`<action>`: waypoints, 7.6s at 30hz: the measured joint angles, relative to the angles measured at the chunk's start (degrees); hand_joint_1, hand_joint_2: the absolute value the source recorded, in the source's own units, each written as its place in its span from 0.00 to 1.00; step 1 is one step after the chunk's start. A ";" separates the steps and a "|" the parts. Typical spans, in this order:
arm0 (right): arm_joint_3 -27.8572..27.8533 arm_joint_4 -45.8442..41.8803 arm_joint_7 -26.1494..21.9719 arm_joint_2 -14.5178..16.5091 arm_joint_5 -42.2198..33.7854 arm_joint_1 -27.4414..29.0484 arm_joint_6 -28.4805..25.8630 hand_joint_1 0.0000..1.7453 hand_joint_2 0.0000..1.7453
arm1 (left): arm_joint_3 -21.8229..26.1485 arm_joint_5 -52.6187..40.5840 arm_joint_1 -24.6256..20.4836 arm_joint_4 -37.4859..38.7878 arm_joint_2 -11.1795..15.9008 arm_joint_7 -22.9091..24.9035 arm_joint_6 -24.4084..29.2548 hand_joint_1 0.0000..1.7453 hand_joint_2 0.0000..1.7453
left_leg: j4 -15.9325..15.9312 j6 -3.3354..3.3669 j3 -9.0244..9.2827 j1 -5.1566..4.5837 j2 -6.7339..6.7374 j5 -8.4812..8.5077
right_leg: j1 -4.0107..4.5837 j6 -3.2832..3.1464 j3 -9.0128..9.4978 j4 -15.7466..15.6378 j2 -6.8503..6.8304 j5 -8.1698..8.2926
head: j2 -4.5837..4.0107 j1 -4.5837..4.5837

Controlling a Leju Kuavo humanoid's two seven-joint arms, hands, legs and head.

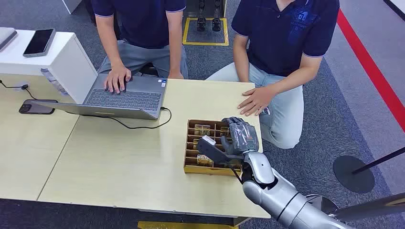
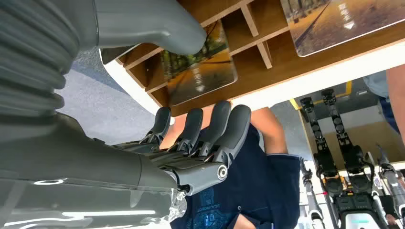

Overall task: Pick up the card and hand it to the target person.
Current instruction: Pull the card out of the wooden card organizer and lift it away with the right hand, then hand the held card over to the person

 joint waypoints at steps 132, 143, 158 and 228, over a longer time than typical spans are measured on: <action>1.19 3.60 1.25 1.91 4.69 -0.75 1.98 0.73 1.00 | -3.80 -1.57 -0.85 0.00 0.02 1.52 2.26 0.00 1.00 | 0.00 0.03 0.08 0.00 -0.01 0.04 | 0.00 0.00 0.07 0.00 -0.01 0.03 | 0.00 0.01; 0.77 0.75 1.04 1.70 1.54 -1.22 1.17 0.73 1.00 | -4.26 -1.29 -0.83 0.00 0.02 1.97 3.42 0.00 1.00 | 0.00 0.00 0.05 0.00 0.00 0.08 | 0.00 -0.02 0.05 0.00 0.00 0.07 | 0.00 0.01; -0.53 -4.23 1.34 0.49 1.34 -2.46 0.80 0.73 1.00 | -4.28 -1.25 -0.82 0.00 0.12 1.90 3.64 0.00 1.00 | 0.00 0.00 0.05 0.00 0.00 0.08 | 0.00 -0.02 0.04 0.00 0.00 0.07 | 0.00 0.01; -4.72 -10.71 6.13 -3.93 5.27 -4.72 -5.40 0.05 1.00 | -7.04 -1.49 -2.04 0.00 0.09 2.85 2.73 0.00 0.00 | 0.01 0.00 0.03 0.00 0.01 0.08 | 0.00 -0.02 0.00 0.00 0.01 0.07 | 0.00 0.01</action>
